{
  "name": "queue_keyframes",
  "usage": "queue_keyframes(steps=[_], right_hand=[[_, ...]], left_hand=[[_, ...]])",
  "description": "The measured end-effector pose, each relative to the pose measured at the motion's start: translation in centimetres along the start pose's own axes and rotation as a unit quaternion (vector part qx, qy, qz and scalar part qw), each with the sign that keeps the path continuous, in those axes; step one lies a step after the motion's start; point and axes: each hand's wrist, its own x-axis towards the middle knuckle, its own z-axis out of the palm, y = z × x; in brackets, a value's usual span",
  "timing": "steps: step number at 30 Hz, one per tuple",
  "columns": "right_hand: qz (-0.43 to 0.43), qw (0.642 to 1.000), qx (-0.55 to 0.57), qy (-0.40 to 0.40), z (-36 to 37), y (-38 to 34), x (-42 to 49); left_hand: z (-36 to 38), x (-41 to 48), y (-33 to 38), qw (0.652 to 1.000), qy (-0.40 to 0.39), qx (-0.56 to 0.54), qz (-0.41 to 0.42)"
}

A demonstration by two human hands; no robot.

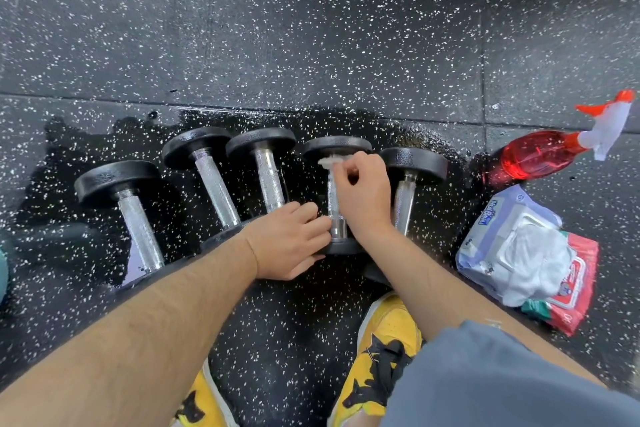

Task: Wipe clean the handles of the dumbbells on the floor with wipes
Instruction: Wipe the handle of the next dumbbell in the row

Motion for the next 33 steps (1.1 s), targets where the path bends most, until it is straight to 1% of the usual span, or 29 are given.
queue_keyframes(steps=[4, 7, 9, 11, 12, 14, 16, 18, 20, 23, 26, 29, 33], right_hand=[[-0.066, 0.995, -0.075, 0.031, 0.6, -0.2, 0.4], [-0.135, 0.978, -0.158, -0.005, -0.1, -0.6, 0.2], [-0.157, 0.968, -0.191, -0.028, -0.4, -0.6, 0.1], [-0.144, 0.972, -0.182, -0.028, -0.3, -0.4, 0.0], [-0.119, 0.982, -0.145, -0.015, -0.2, -0.4, 0.0], [-0.035, 0.999, -0.031, 0.013, -0.1, -0.4, 0.2], [0.054, 0.998, 0.039, 0.012, -0.3, -0.6, 0.1], [0.093, 0.994, 0.052, 0.000, -0.3, -0.3, -0.5], [0.109, 0.991, 0.071, -0.010, -0.4, 0.1, -1.0], [0.107, 0.990, 0.086, -0.007, -0.4, -0.2, -0.4], [0.090, 0.994, 0.067, -0.012, -0.6, -0.7, 0.0], [0.042, 0.999, -0.009, -0.030, -1.0, -0.3, -1.2], [-0.015, 0.995, -0.093, -0.043, -1.2, -0.5, -1.2]], left_hand=[[0.0, 0.0, 0.1, 1.000, -0.006, 0.000, -0.001], [0.0, 0.0, 0.1, 1.000, -0.009, -0.001, -0.006], [0.1, 0.0, 0.1, 1.000, -0.009, -0.005, -0.007], [0.2, 0.0, 0.1, 1.000, -0.008, -0.013, -0.008], [0.1, 0.0, 0.1, 1.000, -0.007, -0.013, -0.011], [0.0, 0.0, 0.0, 1.000, -0.005, -0.012, -0.014], [0.0, 0.0, 0.1, 1.000, -0.004, -0.016, -0.013], [0.1, -0.1, 0.1, 1.000, -0.004, -0.016, -0.011], [0.3, -0.2, 0.1, 1.000, -0.006, -0.015, -0.010], [0.2, 0.0, 0.0, 1.000, -0.003, -0.016, -0.015], [0.1, 0.0, 0.1, 1.000, -0.003, -0.022, -0.014], [0.2, -0.1, 0.1, 1.000, -0.004, -0.024, -0.014], [0.2, 0.0, 0.0, 1.000, -0.004, -0.024, -0.013]])
